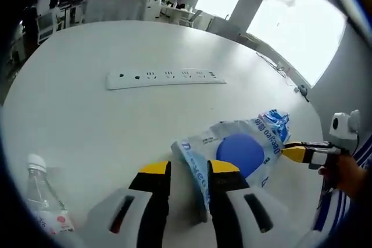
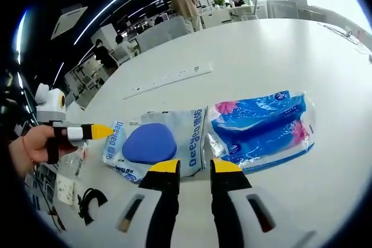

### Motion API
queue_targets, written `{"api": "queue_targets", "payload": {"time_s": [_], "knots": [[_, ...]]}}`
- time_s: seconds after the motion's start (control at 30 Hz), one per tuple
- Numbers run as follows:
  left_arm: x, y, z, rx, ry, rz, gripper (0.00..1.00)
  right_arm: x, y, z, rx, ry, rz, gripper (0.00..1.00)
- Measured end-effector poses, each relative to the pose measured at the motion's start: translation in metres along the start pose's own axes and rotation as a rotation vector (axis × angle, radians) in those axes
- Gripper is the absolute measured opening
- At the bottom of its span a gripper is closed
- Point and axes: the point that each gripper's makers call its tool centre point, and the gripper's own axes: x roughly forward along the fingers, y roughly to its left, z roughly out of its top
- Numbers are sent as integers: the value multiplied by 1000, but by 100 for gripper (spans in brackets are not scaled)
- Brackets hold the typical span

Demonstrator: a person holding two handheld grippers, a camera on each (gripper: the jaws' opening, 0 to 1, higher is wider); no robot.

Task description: Arrange the tabletop items into an orderly group along one side of the table until the central work area is clear of visible clutter.

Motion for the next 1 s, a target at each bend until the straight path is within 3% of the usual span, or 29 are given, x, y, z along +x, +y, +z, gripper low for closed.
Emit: {"api": "queue_targets", "payload": {"time_s": [0.4, 1.0], "knots": [[-14, -2, 6, 54, -6, 5, 35, -15, -6, 6, -12, -17, -17, 26], [-53, 0, 15, 84, -43, 22, 41, -42, -4, 16, -71, -36, 5, 34]]}}
